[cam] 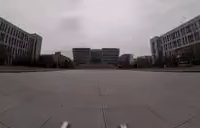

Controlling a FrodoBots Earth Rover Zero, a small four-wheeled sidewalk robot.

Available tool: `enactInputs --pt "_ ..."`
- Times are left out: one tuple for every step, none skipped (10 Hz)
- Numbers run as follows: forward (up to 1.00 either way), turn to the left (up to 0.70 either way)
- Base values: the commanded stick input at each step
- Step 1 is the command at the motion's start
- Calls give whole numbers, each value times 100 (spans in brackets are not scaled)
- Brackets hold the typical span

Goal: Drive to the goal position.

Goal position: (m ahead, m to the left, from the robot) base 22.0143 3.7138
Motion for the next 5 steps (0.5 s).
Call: enactInputs --pt "70 0" --pt "70 0" --pt "70 0" --pt "70 0" --pt "70 0"
